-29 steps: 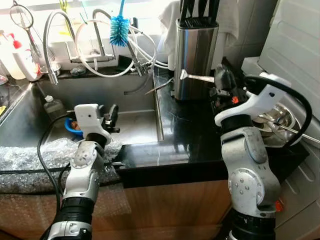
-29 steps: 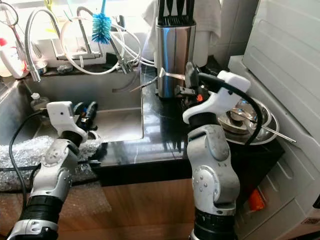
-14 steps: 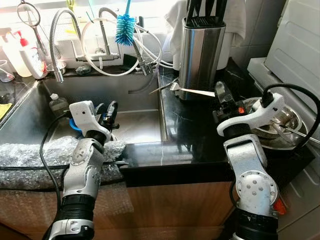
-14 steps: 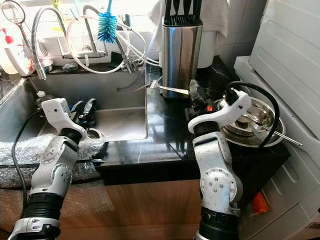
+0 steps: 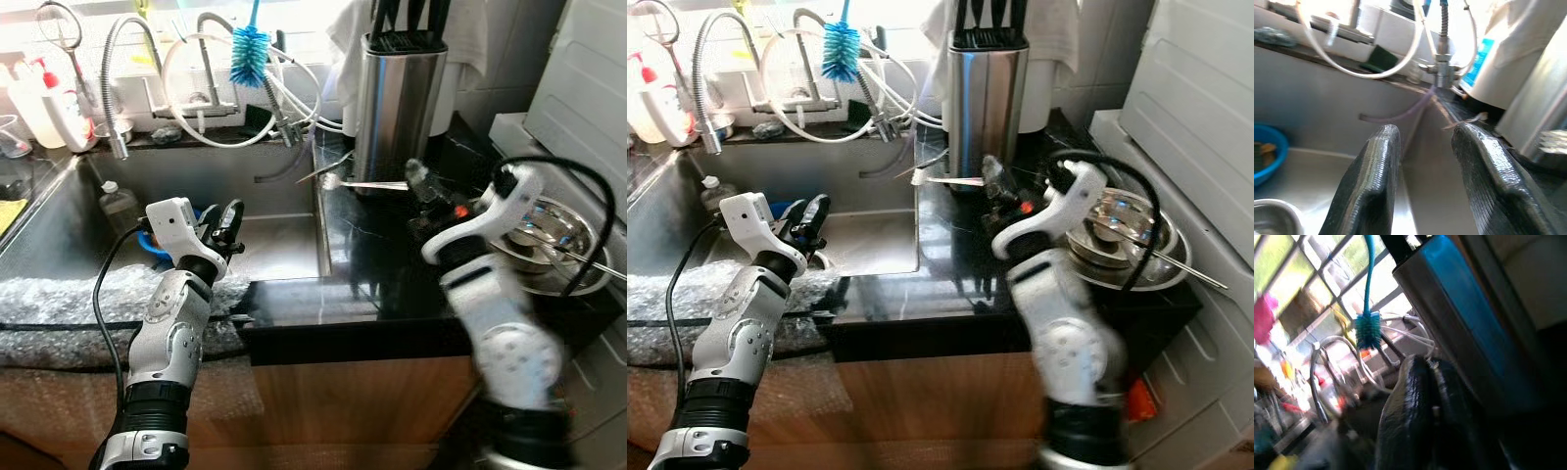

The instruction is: Kitchen organization

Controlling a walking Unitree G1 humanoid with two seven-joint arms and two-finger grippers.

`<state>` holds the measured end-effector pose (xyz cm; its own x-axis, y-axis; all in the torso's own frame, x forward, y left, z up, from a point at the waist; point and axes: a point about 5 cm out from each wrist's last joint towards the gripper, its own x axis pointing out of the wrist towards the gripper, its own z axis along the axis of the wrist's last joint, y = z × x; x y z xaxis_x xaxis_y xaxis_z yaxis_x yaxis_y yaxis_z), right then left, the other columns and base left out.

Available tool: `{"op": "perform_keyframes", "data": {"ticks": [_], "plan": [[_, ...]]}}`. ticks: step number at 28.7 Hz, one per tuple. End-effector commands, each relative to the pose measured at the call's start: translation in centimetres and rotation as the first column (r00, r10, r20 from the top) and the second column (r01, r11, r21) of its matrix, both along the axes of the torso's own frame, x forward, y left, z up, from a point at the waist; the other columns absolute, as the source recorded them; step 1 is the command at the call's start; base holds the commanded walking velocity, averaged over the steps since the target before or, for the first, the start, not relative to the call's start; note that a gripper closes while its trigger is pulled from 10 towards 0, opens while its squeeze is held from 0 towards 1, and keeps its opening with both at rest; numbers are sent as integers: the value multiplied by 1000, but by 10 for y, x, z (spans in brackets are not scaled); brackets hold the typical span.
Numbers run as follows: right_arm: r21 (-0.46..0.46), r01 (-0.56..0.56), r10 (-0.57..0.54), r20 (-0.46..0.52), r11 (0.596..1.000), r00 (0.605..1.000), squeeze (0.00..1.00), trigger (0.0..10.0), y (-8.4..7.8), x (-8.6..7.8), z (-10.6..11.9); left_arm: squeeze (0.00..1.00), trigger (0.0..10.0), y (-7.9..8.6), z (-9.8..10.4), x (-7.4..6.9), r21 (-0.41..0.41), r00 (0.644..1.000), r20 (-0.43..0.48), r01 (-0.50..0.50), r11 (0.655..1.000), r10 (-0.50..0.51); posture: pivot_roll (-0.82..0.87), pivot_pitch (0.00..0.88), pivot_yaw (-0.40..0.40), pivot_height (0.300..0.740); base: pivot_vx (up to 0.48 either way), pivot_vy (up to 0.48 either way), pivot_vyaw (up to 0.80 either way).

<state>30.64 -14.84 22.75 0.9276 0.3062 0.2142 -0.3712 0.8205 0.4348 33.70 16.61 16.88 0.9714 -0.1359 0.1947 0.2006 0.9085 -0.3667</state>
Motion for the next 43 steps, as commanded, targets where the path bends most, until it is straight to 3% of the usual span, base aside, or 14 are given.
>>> {"op": "perform_keyframes", "data": {"ticks": [1,4,6,10,13,16,20,23,34,35,38,39,43], "plan": [[-95,-49,50,2,994,999,0,10000,7,-3,1,0,10000,1,4,-1,15,1000,10,5,1000,-5,-58,0,40,740,0,0,0],[-134,-34,35,6,990,999,0,10000,1,-3,-2,0,10000,0,4,-2,18,1000,9,7,1000,-7,-58,0,40,740,0,0,0],[-247,-38,46,26,968,999,0,10000,0,-2,-5,0,10000,0,3,-2,16,1000,7,7,1000,-8,-60,0,38,740,0,0,0],[-390,-134,175,71,911,982,0,10000,11,-7,-11,0,10000,0,4,-2,19,1000,8,14,1000,-14,-55,0,41,740,0,0,0],[-415,-201,248,62,888,967,0,10000,15,-10,-15,0,10000,3,6,-1,32,1000,16,12,999,-13,-53,0,42,740,0,0,0],[-423,-211,269,83,881,960,0,10000,15,-8,-14,0,10000,3,10,-1,103,999,41,8,995,-13,-46,0,38,740,0,0,0],[-425,-221,296,117,878,948,0,10000,15,-6,-12,0,10000,2,12,-2,107,999,52,6,994,-12,-46,0,38,740,0,0,0],[-420,-279,368,146,864,918,0,10000,18,-6,-8,0,10000,-7,17,-3,226,994,84,43,973,-64,-38,0,39,740,0,0,0],[-477,-336,463,179,812,868,0,10000,13,-3,-5,0,10000,-27,25,-10,408,969,128,141,902,-210,-35,0,39,740,0,0,0],[-484,-332,461,173,810,871,0,10000,12,-1,-5,0,10000,-32,27,-13,454,961,140,153,878,-240,-29,0,37,740,0,0,0],[-489,-328,458,173,808,872,0,10000,10,1,-5,0,10000,-35,29,-15,502,951,149,165,849,-272,-24,0,34,740,0,0,0],[-495,-325,459,174,806,871,0,10000,10,3,-5,0,10000,-38,31,-17,540,939,157,177,823,-306,-24,0,34,740,0,0,0],[-502,-327,465,178,801,867,0,10000,11,5,-4,0,10000,-42,33,-19,587,925,163,188,787,-343,-23,0,33,740,0,0,0]]}}
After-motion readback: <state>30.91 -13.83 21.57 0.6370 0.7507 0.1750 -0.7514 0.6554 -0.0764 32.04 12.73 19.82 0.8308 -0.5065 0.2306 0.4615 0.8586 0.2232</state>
